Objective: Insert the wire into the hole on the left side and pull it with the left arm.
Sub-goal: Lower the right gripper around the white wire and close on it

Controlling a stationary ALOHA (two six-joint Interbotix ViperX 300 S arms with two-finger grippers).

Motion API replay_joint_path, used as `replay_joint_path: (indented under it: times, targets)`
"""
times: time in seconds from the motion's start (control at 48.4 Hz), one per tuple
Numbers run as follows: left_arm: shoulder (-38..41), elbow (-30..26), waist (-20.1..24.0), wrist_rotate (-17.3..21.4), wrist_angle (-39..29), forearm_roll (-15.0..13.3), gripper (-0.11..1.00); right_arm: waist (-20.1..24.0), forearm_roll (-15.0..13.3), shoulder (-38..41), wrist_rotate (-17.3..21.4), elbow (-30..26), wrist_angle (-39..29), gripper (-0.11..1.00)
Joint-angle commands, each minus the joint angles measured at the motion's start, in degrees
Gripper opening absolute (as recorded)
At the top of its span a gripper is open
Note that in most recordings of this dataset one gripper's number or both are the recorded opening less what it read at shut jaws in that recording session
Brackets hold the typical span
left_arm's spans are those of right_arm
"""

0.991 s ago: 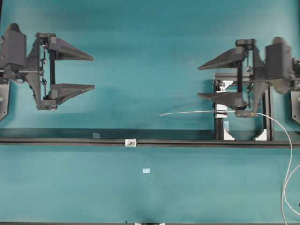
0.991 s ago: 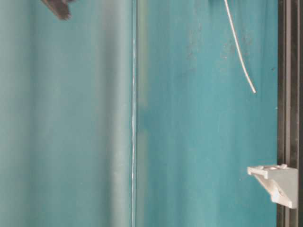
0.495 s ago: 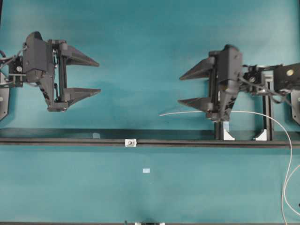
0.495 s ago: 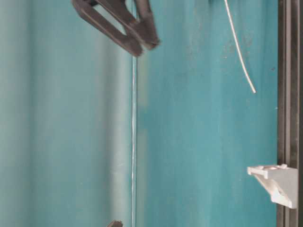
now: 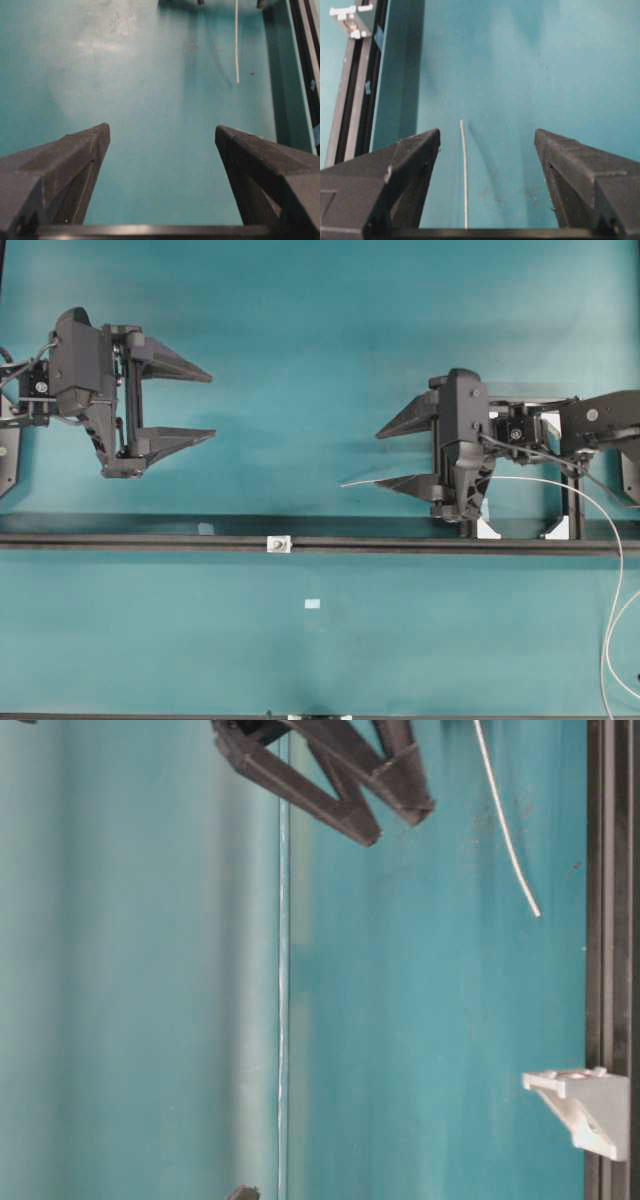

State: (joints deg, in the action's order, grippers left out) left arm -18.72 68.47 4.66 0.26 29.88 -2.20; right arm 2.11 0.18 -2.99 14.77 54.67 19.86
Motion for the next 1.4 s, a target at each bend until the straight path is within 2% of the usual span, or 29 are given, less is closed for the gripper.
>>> replay_joint_path:
  times: [0.0, 0.268, 0.392, 1.383]
  targets:
    - [-0.26, -0.62, 0.18, 0.0, 0.53, -0.18, 0.77, 0.26, -0.09, -0.26, -0.18, -0.79, 0.26, 0.81]
    - [-0.26, -0.97, 0.18, 0.0, 0.7, -0.18, 0.77, 0.53, -0.62, -0.18, -0.26, -0.35, -2.37, 0.68]
    - [-0.26, -0.97, 0.35, 0.0, 0.97, -0.18, 0.77, 0.97, -1.23, -0.18, -0.26, -0.44, -3.6, 0.68]
    - [-0.18, -0.97, 1.14, -0.26, 1.05, -0.18, 0.77, 1.05, -0.88, 4.66, 0.18, -2.2, -3.43, 0.67]
